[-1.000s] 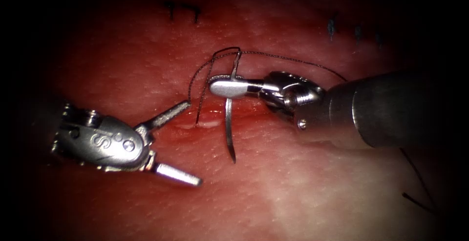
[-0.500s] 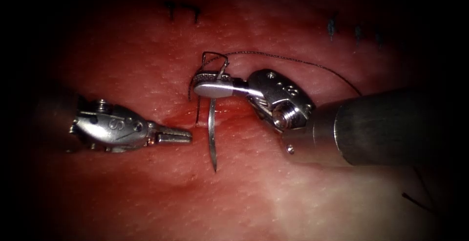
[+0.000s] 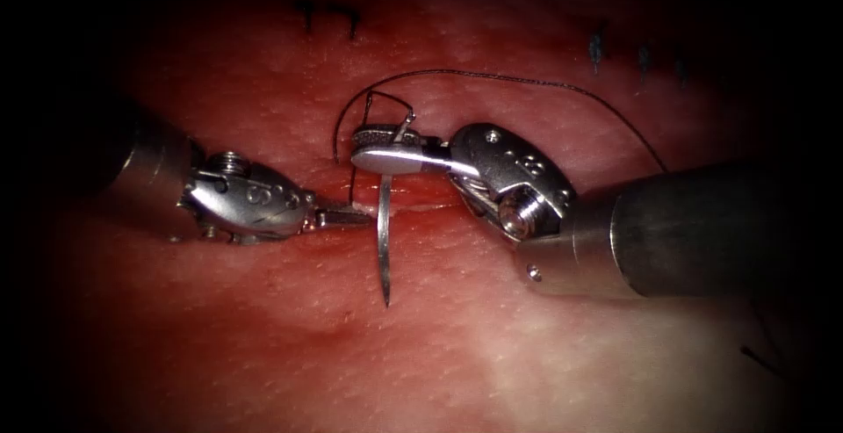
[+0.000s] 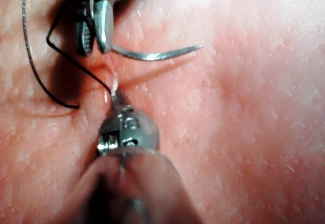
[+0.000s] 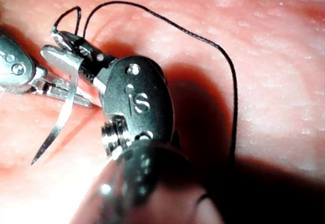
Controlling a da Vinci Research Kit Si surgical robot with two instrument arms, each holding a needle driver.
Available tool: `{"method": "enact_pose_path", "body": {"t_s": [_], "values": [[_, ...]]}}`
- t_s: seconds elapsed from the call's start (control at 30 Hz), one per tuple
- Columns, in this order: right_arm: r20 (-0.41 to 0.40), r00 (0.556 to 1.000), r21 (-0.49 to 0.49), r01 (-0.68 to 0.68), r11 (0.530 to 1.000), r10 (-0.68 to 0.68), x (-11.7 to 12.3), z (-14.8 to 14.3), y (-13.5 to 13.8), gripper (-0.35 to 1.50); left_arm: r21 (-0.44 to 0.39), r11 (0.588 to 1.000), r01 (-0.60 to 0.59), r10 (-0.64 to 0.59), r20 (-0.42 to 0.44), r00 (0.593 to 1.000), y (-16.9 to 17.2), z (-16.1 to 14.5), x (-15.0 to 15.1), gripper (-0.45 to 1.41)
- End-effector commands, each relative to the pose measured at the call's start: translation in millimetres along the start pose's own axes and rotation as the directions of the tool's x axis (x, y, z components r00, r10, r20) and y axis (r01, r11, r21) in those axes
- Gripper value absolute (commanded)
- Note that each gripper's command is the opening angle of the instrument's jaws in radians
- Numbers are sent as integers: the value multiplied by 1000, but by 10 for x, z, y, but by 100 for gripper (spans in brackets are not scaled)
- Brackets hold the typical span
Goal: Wound Closure
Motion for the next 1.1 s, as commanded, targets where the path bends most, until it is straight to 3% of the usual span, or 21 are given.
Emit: {"method": "enact_pose_path", "body": {"t_s": [0.03, 0.1, 0.23, 0.37, 0.43, 0.6, 0.77, 0.97, 1.0, 1.1], "values": [[-1, 1000, 2, 7, 1000, -7, -7, 7, 2, -35, 0, 1000, 1, -1, -17, 1000, -5, 10, 7, -45], [-1, 1000, -6, 30, 1000, -30, -7, 6, 3, -35, -12, 1000, -1, 0, -60, 998, -4, 14, 10, -45], [-1, 999, -11, 54, 998, -54, -7, 5, 8, -35, -26, 1000, -15, 9, -236, 972, -4, 24, 21, -45], [0, 998, -12, 62, 998, -62, -8, 4, 11, -35, -2, 1000, -24, 21, -400, 916, -4, 23, 23, -45], [0, 997, -14, 75, 997, -75, -9, 3, 13, -35, 29, 1000, 0, 13, -433, 901, -4, 21, 22, -45], [4, 988, -25, 153, 988, -153, -10, 7, 20, -35, 123, 986, 114, -23, -574, 818, -9, 21, 23, -18], [-16, 961, -41, 274, 961, -275, -9, 20, 25, -35, 214, 963, 163, -9, -582, 813, -25, 13, 21, 9], [-28, 914, -35, 404, 914, -405, -10, 38, 30, -35, 309, 937, 163, 26, -527, 849, -62, 6, 9, 22], [-34, 901, -32, 431, 902, -432, -10, 39, 31, -35, 317, 934, 166, 23, -516, 856, -68, 7, 7, 47], [-38, 881, -24, 471, 882, -471, -12, 38, 30, -35, 322, 930, 175, 15, -511, 860, -72, 9, 4, 69]]}}
